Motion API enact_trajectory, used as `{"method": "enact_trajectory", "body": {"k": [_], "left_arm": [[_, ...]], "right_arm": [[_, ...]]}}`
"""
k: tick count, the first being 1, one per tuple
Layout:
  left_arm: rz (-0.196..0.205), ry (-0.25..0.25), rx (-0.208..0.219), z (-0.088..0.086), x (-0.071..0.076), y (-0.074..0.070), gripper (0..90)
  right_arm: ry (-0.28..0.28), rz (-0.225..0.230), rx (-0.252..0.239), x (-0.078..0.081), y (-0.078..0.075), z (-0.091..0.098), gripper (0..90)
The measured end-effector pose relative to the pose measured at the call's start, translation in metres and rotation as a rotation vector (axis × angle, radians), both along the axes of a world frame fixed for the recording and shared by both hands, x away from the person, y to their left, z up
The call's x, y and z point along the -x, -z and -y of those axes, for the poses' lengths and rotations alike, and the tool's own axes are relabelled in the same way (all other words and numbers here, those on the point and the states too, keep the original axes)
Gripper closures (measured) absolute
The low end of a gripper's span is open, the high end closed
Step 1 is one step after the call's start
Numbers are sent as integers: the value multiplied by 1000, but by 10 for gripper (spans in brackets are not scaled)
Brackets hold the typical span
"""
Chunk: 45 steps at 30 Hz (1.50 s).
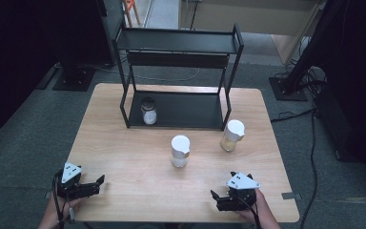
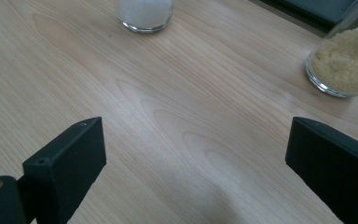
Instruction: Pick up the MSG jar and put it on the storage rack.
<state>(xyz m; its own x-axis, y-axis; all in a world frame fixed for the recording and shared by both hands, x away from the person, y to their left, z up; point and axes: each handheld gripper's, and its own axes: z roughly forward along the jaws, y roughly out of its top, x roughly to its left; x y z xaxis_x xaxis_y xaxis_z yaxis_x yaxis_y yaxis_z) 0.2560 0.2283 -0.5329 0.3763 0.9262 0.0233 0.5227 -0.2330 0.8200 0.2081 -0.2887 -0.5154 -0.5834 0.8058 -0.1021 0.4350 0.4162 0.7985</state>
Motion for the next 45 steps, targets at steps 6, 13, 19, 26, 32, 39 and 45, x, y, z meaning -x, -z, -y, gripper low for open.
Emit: {"method": "enact_trajectory", "body": {"k": [6,13,19,26,32,39,45], "left_arm": [[1,2,0,0,0,0,28],[1,3,-2,0,0,0,29],[1,4,-3,0,0,0,28],[1,5,-4,0,0,0,28],[-1,10,-6,1,0,0,28],[0,13,-10,1,0,0,29],[-1,14,-9,1,0,0,28]], "right_arm": [[-8,-4,3,-1,0,-9,45],[-12,-9,-7,-2,0,-19,45],[-15,-11,-19,-3,-2,-25,46],[-19,-26,-32,-4,-4,-35,49],[-34,-30,-33,-4,-6,-45,52],[-27,-38,-41,-7,-7,-55,54],[-15,-48,-42,-12,-10,-65,57]]}}
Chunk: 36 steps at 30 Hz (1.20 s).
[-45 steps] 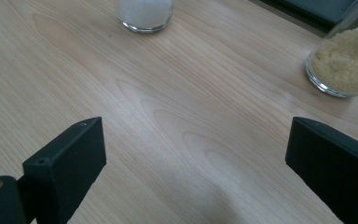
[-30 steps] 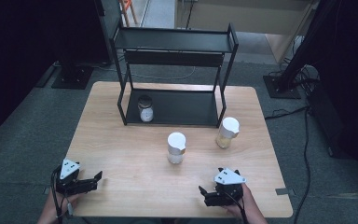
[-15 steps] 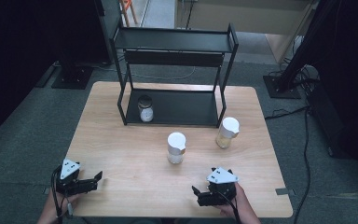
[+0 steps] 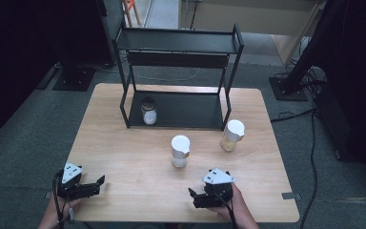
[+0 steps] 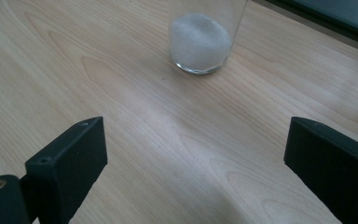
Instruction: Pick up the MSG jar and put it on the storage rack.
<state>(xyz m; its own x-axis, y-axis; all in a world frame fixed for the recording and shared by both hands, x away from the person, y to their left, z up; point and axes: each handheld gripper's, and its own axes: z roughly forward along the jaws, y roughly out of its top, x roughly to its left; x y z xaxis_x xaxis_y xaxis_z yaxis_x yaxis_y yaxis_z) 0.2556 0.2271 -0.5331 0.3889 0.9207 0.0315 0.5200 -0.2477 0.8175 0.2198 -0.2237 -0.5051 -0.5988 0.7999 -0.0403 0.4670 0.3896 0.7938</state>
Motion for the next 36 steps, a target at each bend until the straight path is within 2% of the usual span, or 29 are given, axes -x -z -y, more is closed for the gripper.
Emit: {"method": "enact_trajectory", "body": {"k": [5,13,28,36], "left_arm": [[1,-1,-2,0,0,0,28],[1,0,-2,0,0,0,28],[-1,6,-7,1,0,0,29],[-3,8,-5,1,0,0,29]], "right_arm": [[41,-26,-8,-9,-3,-6,73],[61,-47,-20,-17,-10,-12,86],[100,-49,-14,-37,-22,-25,86],[93,-41,-21,-46,-29,-35,87]]}}
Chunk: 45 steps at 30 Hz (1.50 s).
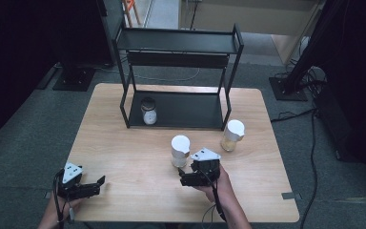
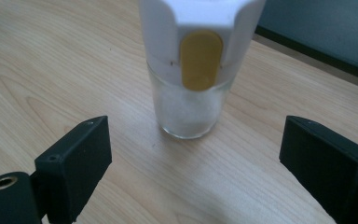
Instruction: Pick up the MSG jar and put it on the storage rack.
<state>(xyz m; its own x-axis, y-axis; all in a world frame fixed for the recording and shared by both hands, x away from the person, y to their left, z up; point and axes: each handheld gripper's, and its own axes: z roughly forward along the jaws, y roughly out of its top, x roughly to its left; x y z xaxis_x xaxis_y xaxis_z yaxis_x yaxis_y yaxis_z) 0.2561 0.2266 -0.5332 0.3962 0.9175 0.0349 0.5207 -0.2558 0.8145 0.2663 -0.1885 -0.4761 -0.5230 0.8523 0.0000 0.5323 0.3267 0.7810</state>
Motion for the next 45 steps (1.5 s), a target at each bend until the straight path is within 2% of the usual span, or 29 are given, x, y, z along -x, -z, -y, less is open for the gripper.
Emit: {"method": "enact_trajectory", "body": {"k": [5,13,21,24,27,31,36,43,45], "left_arm": [[-2,-1,4,0,0,0,29],[-3,3,0,0,0,0,29],[-2,2,1,0,0,0,29],[-2,3,1,0,0,0,29],[-3,3,1,0,0,0,29],[-5,2,2,0,-1,0,29],[-2,8,3,-1,0,0,29],[-3,7,2,0,-1,0,29],[-3,7,2,0,-1,0,29]], "right_arm": [[-1,8,3,-5,-3,-5,122],[4,4,10,-13,-6,-10,122],[-11,9,37,-24,-10,-16,122],[0,11,45,-28,-11,-17,181],[-1,1,38,-33,-12,-17,181],[4,-11,54,-40,-10,-19,178],[-20,-31,56,-49,-8,-22,184],[-44,-53,53,-55,-7,-26,249],[-50,-59,48,-56,-6,-27,293]]}}
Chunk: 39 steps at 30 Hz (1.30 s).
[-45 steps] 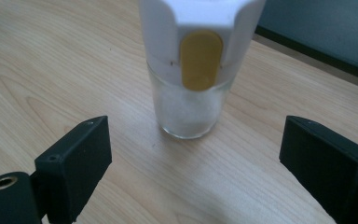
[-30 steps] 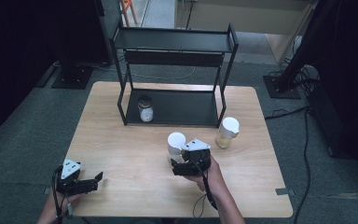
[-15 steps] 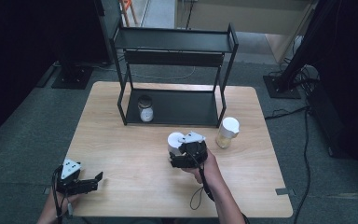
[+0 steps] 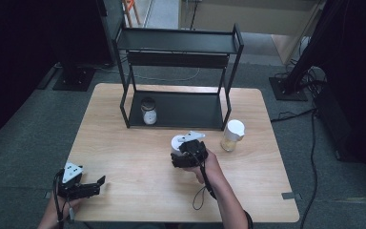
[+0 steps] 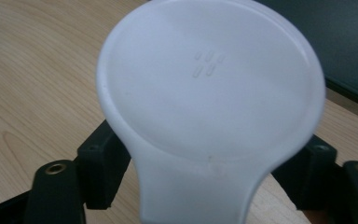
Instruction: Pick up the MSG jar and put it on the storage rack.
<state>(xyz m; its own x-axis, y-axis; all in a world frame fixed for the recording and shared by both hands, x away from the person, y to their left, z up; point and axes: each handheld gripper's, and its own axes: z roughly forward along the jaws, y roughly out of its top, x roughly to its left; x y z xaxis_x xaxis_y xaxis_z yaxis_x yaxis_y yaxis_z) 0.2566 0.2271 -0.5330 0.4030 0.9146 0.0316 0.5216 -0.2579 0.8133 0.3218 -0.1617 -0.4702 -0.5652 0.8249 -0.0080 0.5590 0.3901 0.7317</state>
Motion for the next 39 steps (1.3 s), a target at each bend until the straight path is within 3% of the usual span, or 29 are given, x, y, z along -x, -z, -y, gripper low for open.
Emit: {"method": "enact_trajectory", "body": {"k": [7,17,39], "left_arm": [[0,0,-1,0,0,0,29],[-1,1,-7,1,0,0,29],[1,-2,-1,1,0,0,29]], "right_arm": [[-28,-9,5,-2,-2,1,298],[-22,-7,14,-5,-4,0,300],[11,4,31,-36,-19,1,302]]}}
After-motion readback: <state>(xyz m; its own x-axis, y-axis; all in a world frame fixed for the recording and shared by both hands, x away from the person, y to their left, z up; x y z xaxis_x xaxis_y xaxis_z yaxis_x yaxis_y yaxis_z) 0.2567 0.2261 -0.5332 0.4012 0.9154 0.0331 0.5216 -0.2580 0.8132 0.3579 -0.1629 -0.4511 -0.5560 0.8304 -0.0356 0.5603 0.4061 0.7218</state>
